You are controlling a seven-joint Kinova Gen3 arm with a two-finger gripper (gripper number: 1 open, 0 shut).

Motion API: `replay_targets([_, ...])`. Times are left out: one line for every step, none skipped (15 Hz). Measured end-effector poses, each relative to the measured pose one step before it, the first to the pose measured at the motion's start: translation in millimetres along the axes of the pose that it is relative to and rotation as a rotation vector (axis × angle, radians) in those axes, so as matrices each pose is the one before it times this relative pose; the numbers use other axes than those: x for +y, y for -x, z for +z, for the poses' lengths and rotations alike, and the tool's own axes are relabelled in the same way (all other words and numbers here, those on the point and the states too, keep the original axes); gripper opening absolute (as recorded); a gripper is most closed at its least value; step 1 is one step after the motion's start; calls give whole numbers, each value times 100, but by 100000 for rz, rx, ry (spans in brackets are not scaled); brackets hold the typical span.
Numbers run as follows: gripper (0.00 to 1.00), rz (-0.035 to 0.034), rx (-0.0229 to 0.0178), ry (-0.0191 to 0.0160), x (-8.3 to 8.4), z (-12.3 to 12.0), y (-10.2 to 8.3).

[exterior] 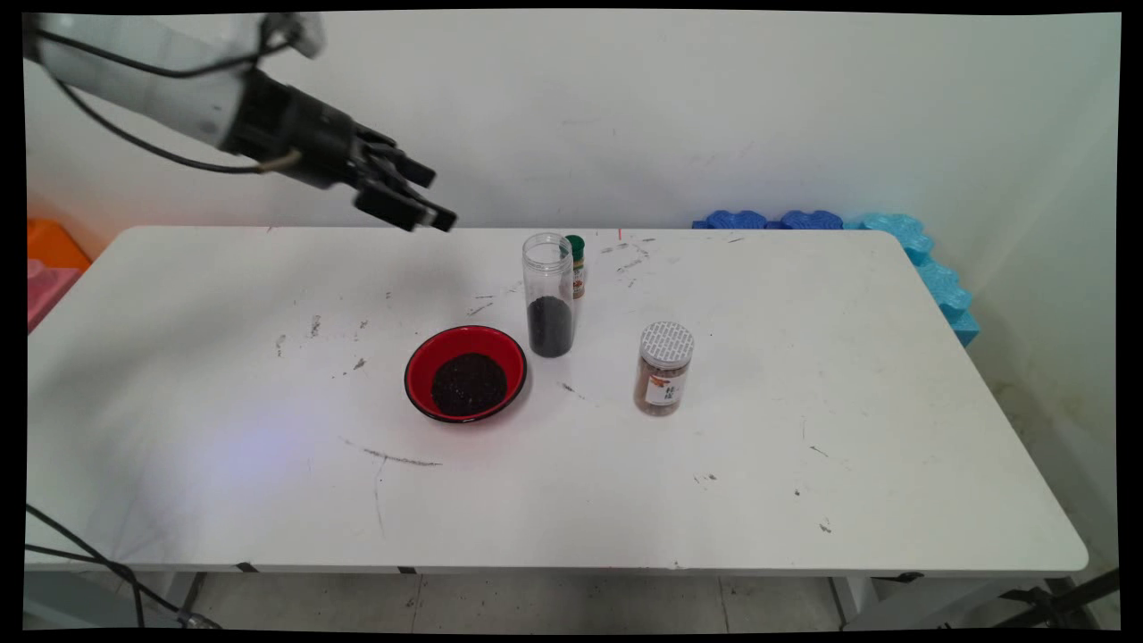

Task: Pick up the black seasoning powder from the table

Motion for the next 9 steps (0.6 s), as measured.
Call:
replay_targets([100,-1056,-684,210,-37,1254,-124])
replay_targets([100,-1014,-719,268,-47,1375,-137])
replay_targets([100,-583,-422,185,-32,806,-75])
replay_targets([100,-446,-302,227,-11,636,-45])
replay_targets([100,-652,-429,351,-17,905,-55])
replay_targets([100,-272,-221,382,16,579,-25])
replay_targets([100,-225,-334,646,34,831,-36])
replay_targets([100,-107,-263,398,15,546,-11])
replay_targets([100,-121,-385,495,23,761,8])
